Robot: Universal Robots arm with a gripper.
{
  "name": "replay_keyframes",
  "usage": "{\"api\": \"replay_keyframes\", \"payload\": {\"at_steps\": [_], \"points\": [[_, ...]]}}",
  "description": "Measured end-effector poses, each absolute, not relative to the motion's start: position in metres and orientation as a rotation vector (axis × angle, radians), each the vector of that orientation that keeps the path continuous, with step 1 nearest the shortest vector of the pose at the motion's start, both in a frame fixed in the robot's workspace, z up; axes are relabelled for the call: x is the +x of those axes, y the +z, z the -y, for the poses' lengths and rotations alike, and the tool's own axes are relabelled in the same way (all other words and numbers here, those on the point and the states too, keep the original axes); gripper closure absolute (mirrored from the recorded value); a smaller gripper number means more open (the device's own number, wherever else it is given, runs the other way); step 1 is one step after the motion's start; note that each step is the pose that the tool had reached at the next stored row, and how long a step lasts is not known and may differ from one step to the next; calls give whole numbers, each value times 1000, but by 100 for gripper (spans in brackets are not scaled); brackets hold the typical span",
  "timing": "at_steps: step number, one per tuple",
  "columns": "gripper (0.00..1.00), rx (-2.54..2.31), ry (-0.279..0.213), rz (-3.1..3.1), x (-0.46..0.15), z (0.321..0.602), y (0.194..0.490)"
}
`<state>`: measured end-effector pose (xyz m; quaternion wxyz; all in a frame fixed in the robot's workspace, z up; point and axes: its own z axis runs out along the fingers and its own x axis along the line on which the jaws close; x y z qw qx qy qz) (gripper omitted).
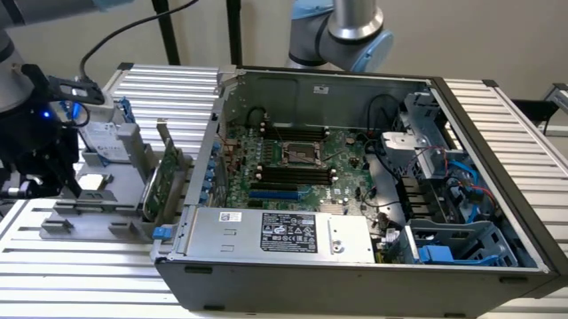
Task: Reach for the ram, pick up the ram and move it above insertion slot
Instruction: 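Pick up the ram and move it above insertion slot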
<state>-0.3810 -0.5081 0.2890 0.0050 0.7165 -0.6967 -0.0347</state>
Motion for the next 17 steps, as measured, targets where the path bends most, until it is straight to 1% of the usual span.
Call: {"api": "replay_keyframes", "payload": {"at_steps": [17], "points": [[86, 2247, -120, 2181, -310, 508, 366]]}}
